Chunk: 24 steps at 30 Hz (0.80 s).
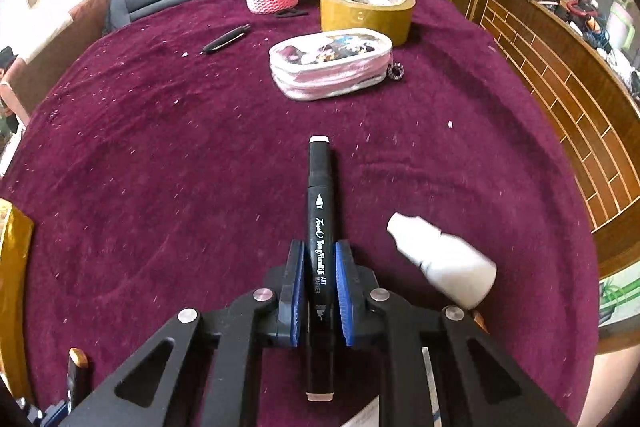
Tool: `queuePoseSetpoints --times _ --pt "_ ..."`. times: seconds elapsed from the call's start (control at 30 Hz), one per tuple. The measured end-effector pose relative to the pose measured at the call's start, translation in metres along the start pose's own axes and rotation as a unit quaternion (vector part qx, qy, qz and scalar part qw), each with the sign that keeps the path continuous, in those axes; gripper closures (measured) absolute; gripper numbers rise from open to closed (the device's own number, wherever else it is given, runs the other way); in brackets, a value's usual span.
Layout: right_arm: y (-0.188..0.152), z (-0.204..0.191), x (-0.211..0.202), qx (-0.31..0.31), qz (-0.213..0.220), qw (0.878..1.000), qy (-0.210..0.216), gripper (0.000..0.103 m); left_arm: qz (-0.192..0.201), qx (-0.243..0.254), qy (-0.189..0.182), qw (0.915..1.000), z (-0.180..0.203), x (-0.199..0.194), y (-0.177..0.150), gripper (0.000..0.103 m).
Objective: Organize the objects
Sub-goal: 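Grasp the black marker with white cap with the right gripper while the left holds its marker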
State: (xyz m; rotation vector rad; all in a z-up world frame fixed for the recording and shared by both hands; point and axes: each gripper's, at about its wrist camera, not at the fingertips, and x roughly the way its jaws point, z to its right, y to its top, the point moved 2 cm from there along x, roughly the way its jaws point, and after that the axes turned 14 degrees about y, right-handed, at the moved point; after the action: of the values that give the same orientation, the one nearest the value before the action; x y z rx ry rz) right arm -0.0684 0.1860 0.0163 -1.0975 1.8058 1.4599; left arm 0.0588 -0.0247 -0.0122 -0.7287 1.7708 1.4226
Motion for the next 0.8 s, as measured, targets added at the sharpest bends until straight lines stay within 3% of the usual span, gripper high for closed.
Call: queuePoseSetpoints --times 0.37,0.8 --pt "-0.055 -0.032 -0.046 0.000 0.018 0.997 0.073 0.087 0.016 -0.023 -0.012 0.9995 -0.011 -0.028 -0.021 0.089" --pt "-0.102 -0.070 -0.074 -0.015 0.020 0.993 0.115 0.087 0.050 -0.022 -0.011 0.9984 -0.013 -0.067 -0.041 0.089"
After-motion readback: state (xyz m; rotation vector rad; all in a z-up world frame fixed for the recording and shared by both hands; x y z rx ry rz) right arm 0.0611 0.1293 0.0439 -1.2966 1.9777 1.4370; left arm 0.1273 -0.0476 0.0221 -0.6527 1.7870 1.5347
